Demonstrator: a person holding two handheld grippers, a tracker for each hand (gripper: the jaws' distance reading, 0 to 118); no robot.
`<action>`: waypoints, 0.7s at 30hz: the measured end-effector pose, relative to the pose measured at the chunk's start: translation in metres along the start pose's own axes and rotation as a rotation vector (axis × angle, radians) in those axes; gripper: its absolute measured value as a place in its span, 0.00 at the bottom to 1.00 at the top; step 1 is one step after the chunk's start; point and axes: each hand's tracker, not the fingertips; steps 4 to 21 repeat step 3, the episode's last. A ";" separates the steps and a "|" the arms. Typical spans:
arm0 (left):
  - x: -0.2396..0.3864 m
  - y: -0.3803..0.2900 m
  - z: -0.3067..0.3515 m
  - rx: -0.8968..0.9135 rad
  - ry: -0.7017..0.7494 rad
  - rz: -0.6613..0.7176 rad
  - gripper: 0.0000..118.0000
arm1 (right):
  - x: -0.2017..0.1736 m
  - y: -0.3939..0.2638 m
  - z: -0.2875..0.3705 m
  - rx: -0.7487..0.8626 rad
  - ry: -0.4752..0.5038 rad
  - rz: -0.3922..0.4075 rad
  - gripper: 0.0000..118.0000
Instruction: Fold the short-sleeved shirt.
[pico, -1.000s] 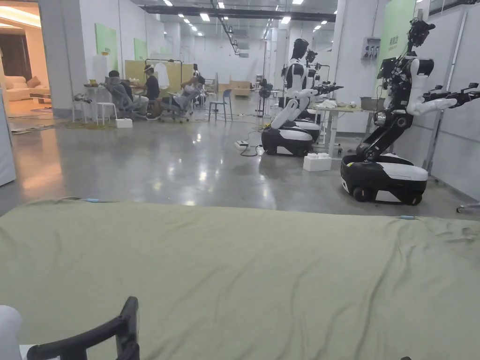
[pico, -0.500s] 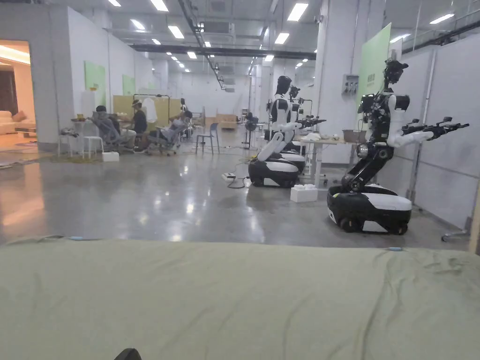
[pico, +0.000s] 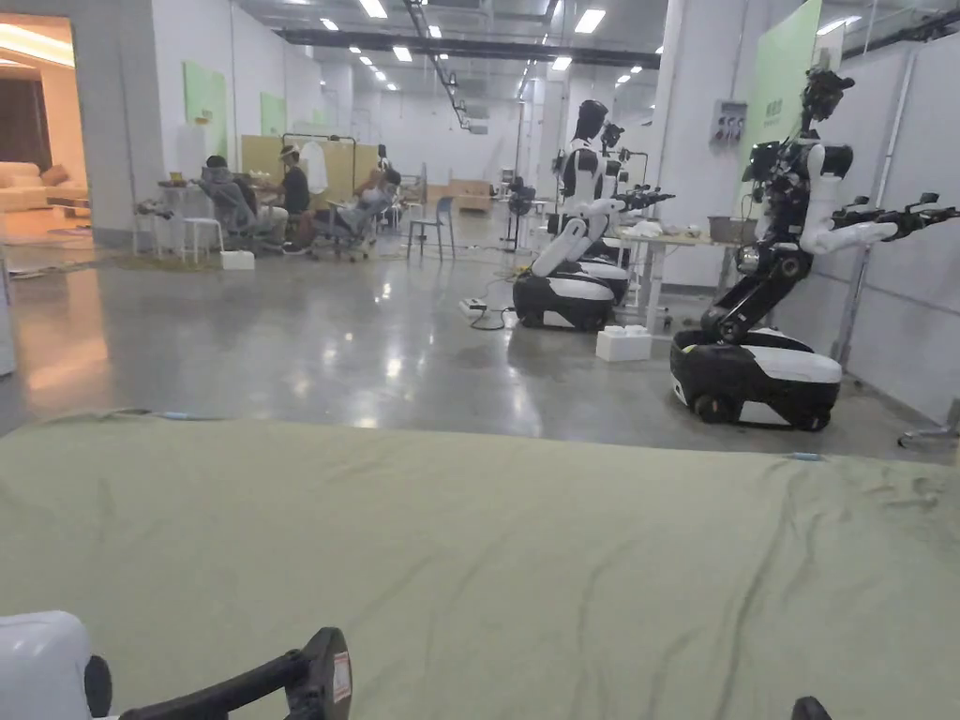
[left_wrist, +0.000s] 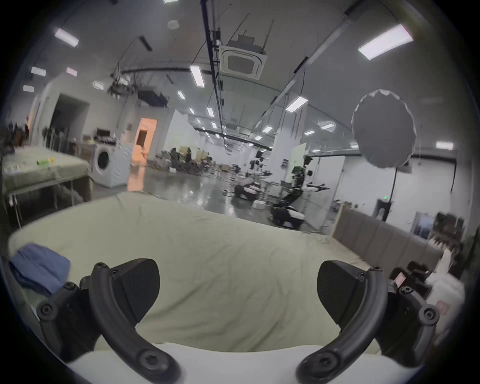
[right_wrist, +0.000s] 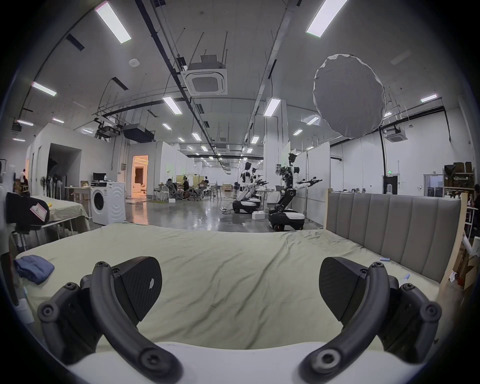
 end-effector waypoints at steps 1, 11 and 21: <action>-0.002 0.000 -0.002 -0.003 -0.005 0.031 1.00 | -0.001 0.000 0.001 0.003 0.003 0.003 1.00; -0.003 0.001 -0.003 -0.010 0.002 0.029 1.00 | -0.001 0.001 0.001 0.005 -0.003 0.014 1.00; -0.003 0.001 -0.003 -0.010 0.002 0.029 1.00 | -0.001 0.001 0.001 0.005 -0.003 0.014 1.00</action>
